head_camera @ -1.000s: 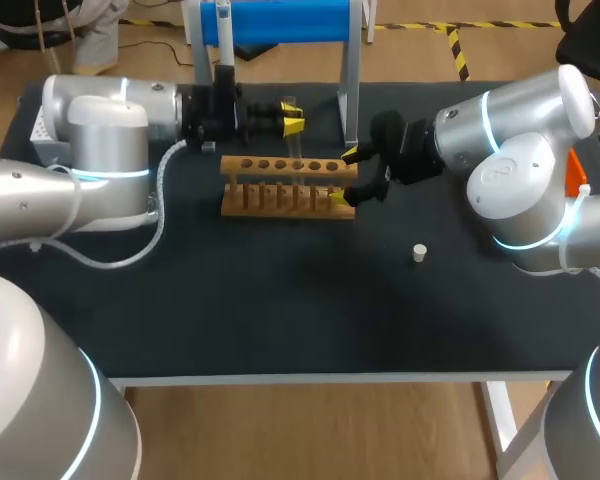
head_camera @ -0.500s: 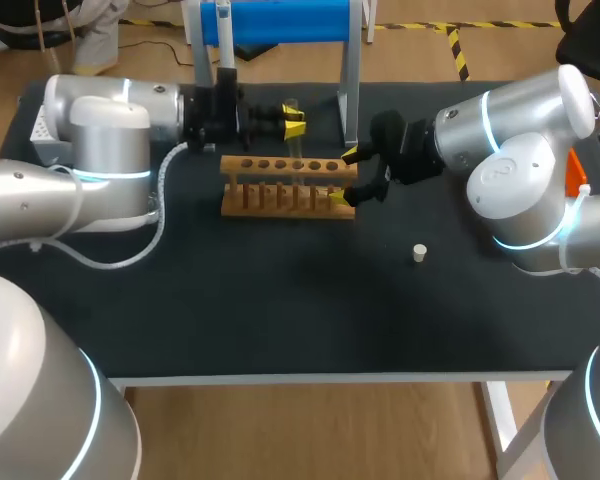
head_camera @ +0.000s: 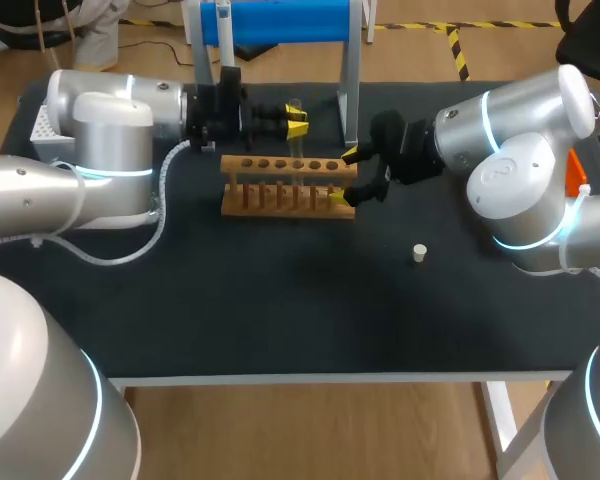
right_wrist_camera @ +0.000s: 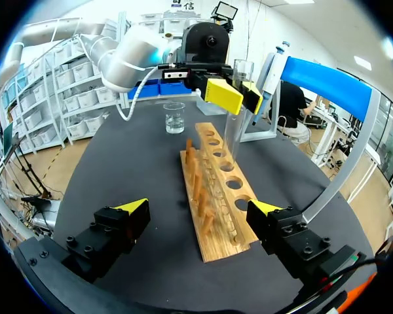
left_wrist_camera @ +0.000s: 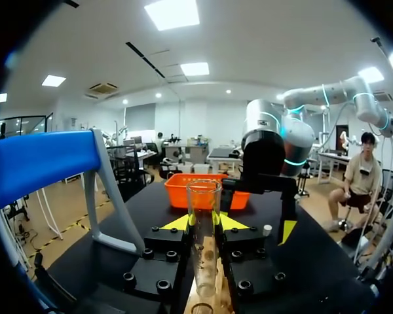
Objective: Invert the test tube, pick up the pipette, mount the tip to pipette, aspirate from beaker and dispense into the tube, eject the tip, return the pipette, and cap with the stopper.
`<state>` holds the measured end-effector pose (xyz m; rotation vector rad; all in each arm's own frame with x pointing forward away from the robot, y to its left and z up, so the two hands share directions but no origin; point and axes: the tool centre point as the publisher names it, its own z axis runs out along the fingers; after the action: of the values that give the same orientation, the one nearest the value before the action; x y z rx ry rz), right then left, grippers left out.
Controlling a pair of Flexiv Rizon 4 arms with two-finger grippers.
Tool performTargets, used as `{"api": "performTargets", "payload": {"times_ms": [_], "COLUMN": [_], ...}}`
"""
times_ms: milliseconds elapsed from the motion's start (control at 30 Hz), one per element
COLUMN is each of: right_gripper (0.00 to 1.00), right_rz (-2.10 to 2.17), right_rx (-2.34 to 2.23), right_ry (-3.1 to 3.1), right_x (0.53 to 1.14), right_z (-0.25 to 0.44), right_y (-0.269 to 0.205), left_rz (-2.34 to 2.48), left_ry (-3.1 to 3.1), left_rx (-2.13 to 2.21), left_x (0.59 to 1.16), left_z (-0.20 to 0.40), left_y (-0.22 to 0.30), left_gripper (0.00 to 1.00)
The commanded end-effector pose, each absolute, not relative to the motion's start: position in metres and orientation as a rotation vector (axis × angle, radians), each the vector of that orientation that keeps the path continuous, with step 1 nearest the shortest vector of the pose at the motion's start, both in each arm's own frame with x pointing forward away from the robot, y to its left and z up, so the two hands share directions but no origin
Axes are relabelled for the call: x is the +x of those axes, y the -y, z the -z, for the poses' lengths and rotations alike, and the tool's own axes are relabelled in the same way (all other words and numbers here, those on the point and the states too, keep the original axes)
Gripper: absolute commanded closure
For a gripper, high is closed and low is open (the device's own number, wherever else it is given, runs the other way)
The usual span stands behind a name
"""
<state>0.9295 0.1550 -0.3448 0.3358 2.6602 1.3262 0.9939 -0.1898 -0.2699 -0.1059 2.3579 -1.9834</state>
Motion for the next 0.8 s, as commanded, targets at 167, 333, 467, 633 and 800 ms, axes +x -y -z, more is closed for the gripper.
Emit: {"api": "performTargets", "payload": {"times_ms": [167, 333, 467, 633, 800], "right_gripper": [0.00, 0.00, 0.00, 0.00, 0.00], "right_rz": [-1.325, -1.325, -1.325, -1.325, -1.325], "right_rx": [0.335, 0.335, 0.335, 0.335, 0.335], "right_ry": [-2.663, -2.663, -2.663, -2.663, -2.663], "right_x": [0.9295, 0.9295, 0.9295, 0.9295, 0.9295], "right_z": [0.3444, 0.3444, 0.3444, 0.3444, 0.3444], "right_y": [-0.1543, -0.1543, -0.1543, -0.1543, -0.1543], "left_rz": [1.973, 1.973, 1.975, 1.974, 1.976], "left_ry": [-2.377, -2.379, -2.374, -2.374, -2.374], "left_rx": [-0.110, -0.109, -0.111, -0.116, -0.137], "left_x": [0.9947, 0.9946, 0.9945, 0.9942, 0.9940], "left_z": [0.2728, 0.2752, 0.2756, 0.2764, 0.2781], "left_y": [0.1913, 0.1922, 0.1922, 0.1920, 0.1912], "left_gripper": [1.00, 1.00, 1.00, 1.00, 1.00]}}
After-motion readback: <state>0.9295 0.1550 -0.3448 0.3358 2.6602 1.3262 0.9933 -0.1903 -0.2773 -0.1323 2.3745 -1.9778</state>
